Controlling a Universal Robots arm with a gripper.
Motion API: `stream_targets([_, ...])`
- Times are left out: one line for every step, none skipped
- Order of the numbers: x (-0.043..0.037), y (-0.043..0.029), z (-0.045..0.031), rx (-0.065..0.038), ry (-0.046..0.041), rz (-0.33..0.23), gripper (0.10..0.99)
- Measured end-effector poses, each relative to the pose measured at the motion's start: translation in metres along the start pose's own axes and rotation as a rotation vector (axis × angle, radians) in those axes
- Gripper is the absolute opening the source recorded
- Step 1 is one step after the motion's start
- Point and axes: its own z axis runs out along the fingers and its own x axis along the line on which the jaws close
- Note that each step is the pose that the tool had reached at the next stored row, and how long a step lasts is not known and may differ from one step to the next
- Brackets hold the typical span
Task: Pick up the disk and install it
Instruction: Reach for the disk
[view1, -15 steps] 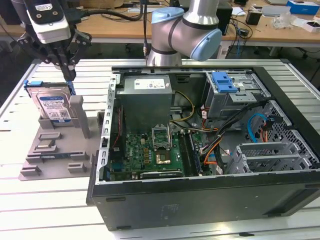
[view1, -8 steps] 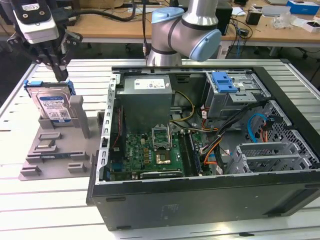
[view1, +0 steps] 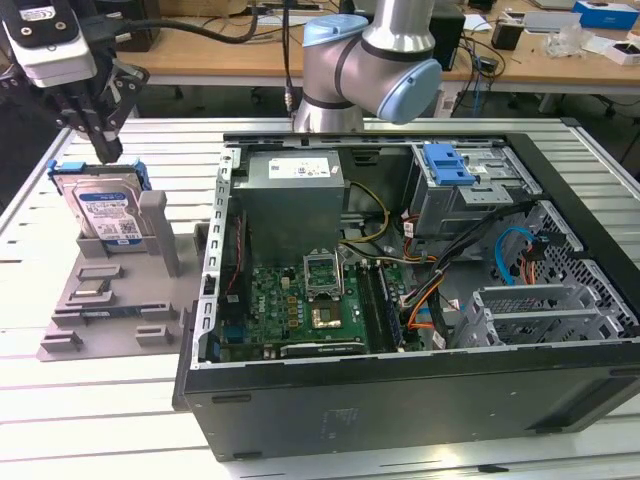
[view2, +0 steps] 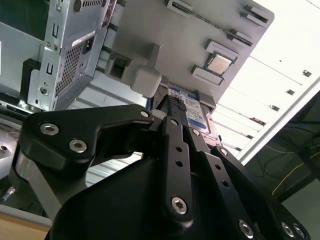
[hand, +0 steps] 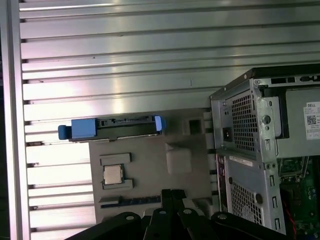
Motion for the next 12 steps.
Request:
stream_targets([0.0033,-0.0002,-0.0001,0.000,0.0000,0.000,0.102])
stream_targets([0.0050,-0.0004,-0.0001,0.000,0.0000,0.000,0.102])
stream_targets([0.0063,-0.0005,-0.0001,0.000,0.0001,0.000,0.102])
stream_targets([0.0083,-0.0006,-0.0002,0.000,0.0001,0.000,0.102])
stream_targets([0.0107,-0.0008,-0.0002,0.000,0.0001,0.000,0.102])
stream_targets([0.0179,-0.0012,-0.0002,0.000,0.0001,0.000,0.102])
stream_targets([0.0192,-0.0012,-0.0001,0.000,0.0000,0.000,0.102])
stream_targets([0.0200,-0.0012,-0.0001,0.000,0.0000,0.000,0.102])
stream_targets([0.0212,-0.0012,-0.0001,0.000,0.0001,0.000,0.102])
stream_targets([0.0228,-0.0012,-0.0001,0.000,0.0001,0.000,0.102])
stream_targets([0.0243,-0.0012,0.0000,0.000,0.0000,0.000,0.102])
stream_targets([0.0259,-0.0011,0.0000,0.000,0.0001,0.000,0.102])
